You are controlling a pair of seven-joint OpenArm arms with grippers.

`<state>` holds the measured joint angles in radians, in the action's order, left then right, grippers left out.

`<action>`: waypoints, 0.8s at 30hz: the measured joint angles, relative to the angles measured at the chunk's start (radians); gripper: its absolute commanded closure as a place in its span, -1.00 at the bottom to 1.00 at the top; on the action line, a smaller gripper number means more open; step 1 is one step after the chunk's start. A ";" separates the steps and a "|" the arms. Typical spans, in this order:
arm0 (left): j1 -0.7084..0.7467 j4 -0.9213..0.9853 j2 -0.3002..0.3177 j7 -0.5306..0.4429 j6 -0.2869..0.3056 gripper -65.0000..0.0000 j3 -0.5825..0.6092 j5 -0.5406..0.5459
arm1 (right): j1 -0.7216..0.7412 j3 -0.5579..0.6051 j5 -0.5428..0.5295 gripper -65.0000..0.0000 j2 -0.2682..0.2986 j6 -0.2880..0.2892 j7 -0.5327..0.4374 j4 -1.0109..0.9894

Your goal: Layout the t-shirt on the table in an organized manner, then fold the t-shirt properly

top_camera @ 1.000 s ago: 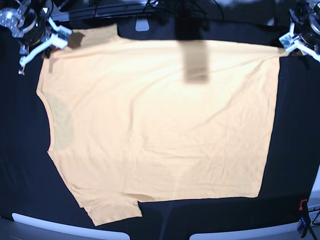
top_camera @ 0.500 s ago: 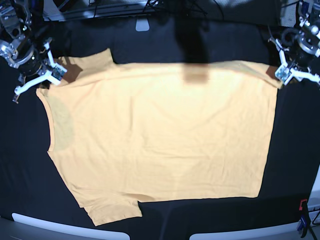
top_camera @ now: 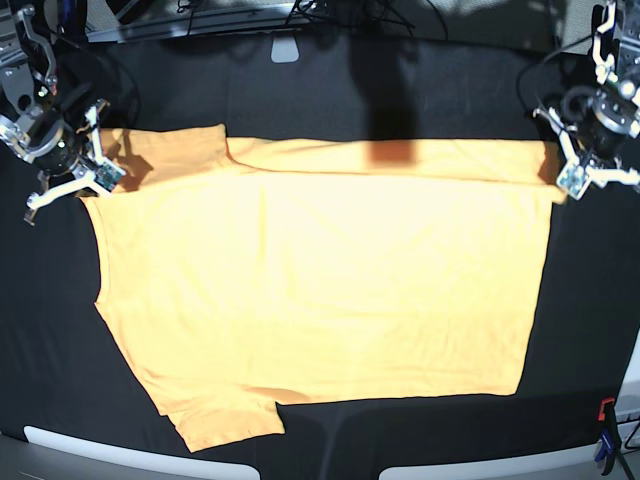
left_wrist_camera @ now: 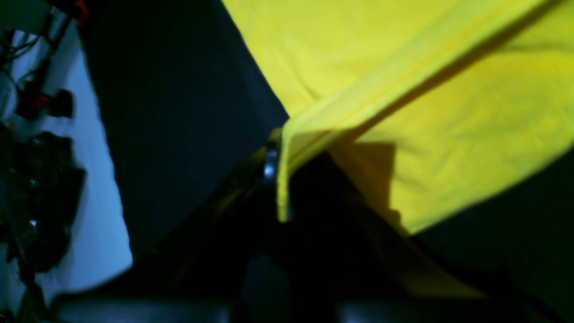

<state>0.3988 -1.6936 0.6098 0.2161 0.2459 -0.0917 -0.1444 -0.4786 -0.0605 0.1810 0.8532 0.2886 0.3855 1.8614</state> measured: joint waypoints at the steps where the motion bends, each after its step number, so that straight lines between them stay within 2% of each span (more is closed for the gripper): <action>1: -0.009 0.000 0.000 0.000 0.000 1.00 0.000 -0.001 | 0.014 0.016 -0.010 1.00 0.000 0.000 0.000 -0.009; 7: -0.071 0.072 0.000 -0.006 0.002 1.00 0.000 0.051 | 0.110 0.133 -0.005 1.00 -0.006 -0.001 0.000 -0.093; 11: -0.100 0.161 0.000 -0.038 0.002 1.00 0.000 0.069 | 0.173 0.196 -0.002 1.00 -0.035 0.002 0.000 -0.149; 14: -0.112 0.178 -0.001 -0.038 0.003 1.00 0.000 0.067 | 0.222 0.234 -0.003 1.00 -0.053 0.004 0.000 -0.178; 20: -0.137 0.178 0.000 -0.058 0.005 1.00 0.001 0.093 | 0.316 0.298 -0.006 1.00 -0.055 0.002 -0.001 -0.248; 24: -0.161 0.208 0.000 -0.060 0.039 1.00 0.025 0.099 | 0.359 0.323 -0.006 1.00 -0.056 0.004 0.000 -0.291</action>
<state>0.2375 -1.4853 0.6094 0.1562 0.2844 -0.0669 -0.0452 -0.1200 0.2626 0.1749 0.7975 0.2924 0.3851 1.5707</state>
